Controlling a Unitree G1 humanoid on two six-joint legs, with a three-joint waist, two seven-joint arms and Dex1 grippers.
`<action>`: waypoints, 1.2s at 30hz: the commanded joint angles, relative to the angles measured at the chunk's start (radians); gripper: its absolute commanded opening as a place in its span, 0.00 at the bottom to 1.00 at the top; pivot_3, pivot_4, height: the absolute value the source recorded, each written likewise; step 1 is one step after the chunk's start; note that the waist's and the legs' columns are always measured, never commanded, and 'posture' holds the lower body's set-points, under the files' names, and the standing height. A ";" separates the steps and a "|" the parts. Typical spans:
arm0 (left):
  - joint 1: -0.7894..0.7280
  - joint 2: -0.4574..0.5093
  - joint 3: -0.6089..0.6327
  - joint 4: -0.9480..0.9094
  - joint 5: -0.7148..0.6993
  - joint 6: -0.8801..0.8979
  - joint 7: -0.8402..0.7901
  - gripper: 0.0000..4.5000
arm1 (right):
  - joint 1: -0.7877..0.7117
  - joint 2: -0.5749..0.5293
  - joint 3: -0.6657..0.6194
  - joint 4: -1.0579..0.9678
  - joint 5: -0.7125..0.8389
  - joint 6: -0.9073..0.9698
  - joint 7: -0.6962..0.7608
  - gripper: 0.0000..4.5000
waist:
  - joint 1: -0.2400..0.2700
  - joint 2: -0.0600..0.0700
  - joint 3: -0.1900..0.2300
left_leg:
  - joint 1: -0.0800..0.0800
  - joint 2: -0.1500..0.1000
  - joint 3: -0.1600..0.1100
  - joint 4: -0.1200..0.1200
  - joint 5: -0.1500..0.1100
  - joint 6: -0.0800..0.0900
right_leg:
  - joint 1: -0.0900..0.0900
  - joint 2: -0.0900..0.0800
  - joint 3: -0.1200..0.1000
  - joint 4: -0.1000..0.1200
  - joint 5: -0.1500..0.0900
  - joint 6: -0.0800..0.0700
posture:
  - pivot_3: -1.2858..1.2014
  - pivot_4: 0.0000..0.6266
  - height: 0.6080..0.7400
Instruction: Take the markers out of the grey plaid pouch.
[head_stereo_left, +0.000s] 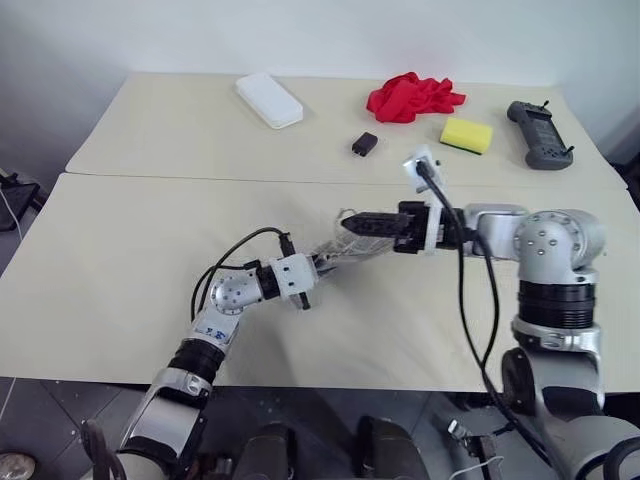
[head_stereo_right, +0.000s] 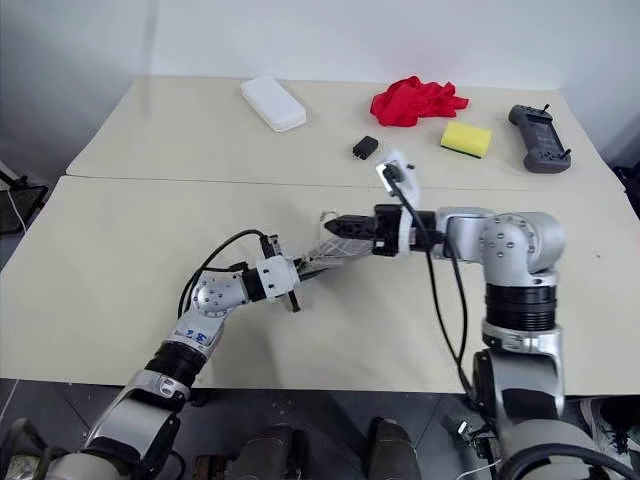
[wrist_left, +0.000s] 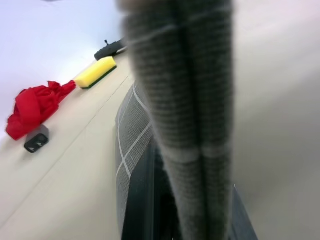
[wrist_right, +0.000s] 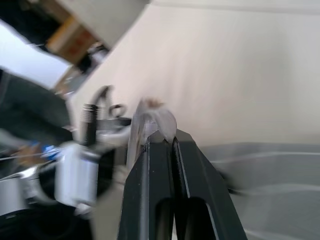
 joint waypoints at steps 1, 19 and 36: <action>0.049 0.021 0.033 -0.152 -0.207 0.194 -0.153 0.00 | 0.007 -0.098 -0.039 0.055 -0.080 -0.141 0.019 0.01 | -0.004 0.000 0.000 | 0.000 0.000 0.000 0.000 0.000 0.000 | 0.000 0.000 0.000 0.000 0.000 0.000 | 0.52 0.24 1.00; 0.106 0.063 0.114 -0.374 -0.385 0.650 -0.241 0.00 | 0.058 -0.303 0.026 0.283 -0.308 -0.523 0.198 0.01 | -0.003 0.000 0.000 | 0.001 0.001 0.002 0.001 0.000 0.000 | 0.001 0.000 0.001 0.000 0.000 0.000 | 0.52 0.24 1.00; -0.004 0.004 0.148 -0.283 -0.398 0.669 -0.260 0.00 | 0.279 -0.520 0.076 0.204 -0.311 -0.683 0.641 0.98 | 0.023 0.000 0.000 | 0.001 0.000 0.001 0.003 0.000 0.000 | 0.003 0.000 0.000 -0.003 0.001 0.002 | 0.52 0.24 1.00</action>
